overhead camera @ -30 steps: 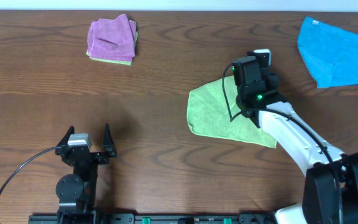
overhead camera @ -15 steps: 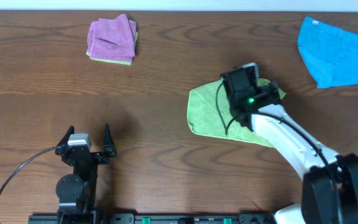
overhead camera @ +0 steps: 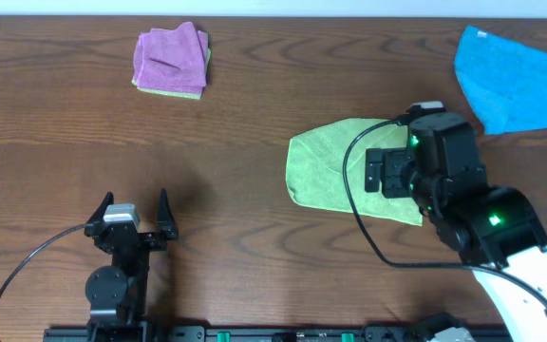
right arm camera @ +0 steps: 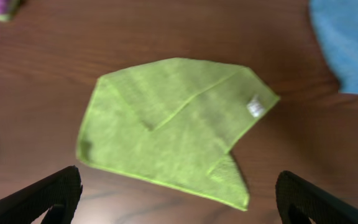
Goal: Fold the cloth
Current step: 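Pull the green cloth corner outward with the right gripper to flatten, then move the left gripper to the cloth's left edge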
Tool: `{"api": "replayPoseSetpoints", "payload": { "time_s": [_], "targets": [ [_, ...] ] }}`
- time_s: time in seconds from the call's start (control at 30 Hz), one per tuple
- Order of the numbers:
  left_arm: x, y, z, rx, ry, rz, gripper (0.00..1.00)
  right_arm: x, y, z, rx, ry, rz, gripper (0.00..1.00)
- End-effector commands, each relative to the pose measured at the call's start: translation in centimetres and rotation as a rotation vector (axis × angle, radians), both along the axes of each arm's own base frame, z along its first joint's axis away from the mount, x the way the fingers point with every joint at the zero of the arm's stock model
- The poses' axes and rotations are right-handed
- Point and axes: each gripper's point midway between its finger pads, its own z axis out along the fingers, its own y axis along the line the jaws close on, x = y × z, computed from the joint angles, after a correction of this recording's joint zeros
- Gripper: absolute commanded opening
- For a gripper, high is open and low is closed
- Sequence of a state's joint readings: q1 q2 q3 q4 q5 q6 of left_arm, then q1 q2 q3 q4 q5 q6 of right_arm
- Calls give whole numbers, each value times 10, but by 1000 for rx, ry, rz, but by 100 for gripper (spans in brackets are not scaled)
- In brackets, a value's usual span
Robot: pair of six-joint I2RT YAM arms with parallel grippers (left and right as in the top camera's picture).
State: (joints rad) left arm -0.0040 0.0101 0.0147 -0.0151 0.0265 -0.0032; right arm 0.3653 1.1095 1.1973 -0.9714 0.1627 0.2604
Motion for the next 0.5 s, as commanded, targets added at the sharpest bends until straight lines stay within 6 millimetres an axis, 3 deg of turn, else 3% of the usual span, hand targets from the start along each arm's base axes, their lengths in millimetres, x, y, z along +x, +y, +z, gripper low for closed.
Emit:
{"api": "replayPoseSetpoints", "payload": {
  "time_s": [0.0,0.23,0.47],
  "targets": [
    [-2,0,-18,-2,64,4,95,-12,17,-5,97,62,61,99],
    [-2,0,-18,-3,64,3,95,-41,18,-23,100,203,87,99],
    [-2,-2,-18,-87,62,0,95,-35,19,-20,112,177,82,99]
  ]
}}
